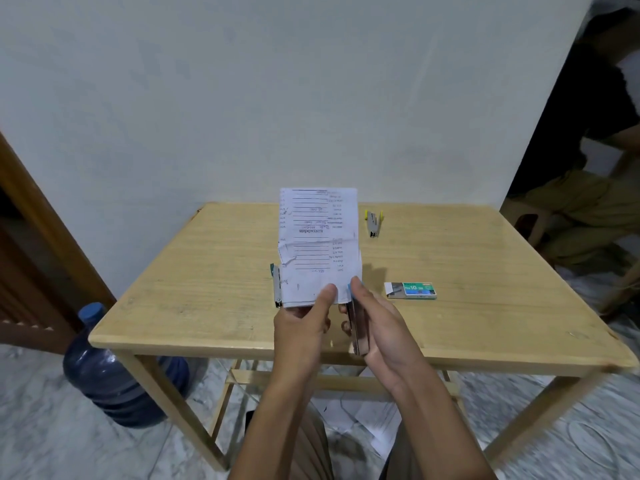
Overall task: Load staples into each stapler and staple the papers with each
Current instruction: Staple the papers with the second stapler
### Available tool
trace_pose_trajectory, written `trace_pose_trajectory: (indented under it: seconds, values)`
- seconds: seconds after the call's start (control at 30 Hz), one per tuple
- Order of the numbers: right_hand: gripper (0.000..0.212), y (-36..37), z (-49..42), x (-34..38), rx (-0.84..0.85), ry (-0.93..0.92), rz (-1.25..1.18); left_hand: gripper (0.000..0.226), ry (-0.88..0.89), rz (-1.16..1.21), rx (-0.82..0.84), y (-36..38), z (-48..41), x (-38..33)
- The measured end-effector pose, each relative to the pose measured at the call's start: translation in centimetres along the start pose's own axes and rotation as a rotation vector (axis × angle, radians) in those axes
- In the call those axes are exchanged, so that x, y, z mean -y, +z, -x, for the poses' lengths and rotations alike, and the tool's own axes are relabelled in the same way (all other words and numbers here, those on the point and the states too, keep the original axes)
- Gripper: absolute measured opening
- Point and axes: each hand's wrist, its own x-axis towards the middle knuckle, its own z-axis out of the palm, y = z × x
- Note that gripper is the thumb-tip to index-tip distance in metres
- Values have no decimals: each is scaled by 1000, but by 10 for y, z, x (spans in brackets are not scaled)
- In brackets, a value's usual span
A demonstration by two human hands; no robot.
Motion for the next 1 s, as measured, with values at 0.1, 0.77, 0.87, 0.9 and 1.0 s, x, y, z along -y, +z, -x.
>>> trace_pose_trajectory:
  seconds: [0.1, 0.77, 0.87, 0.9, 1.0]
  values:
    - [24, 2, 3, 5, 31, 13, 21, 12, -38, 38, -10, 0, -2, 1]
    - [48, 5, 4, 8, -130, -67, 166, 6, -88, 230, 16, 1, -8, -1]
    - [52, 1, 2, 15, -201, -93, 156, 4, -105, 257, 27, 0, -11, -1]
    - [53, 2, 2, 19, -212, -93, 211, 5, -109, 249, 38, 0, -11, -1]
    - [29, 5, -1, 26, -205, -75, 385, 13, -140, 217, 84, 0, -10, 0]
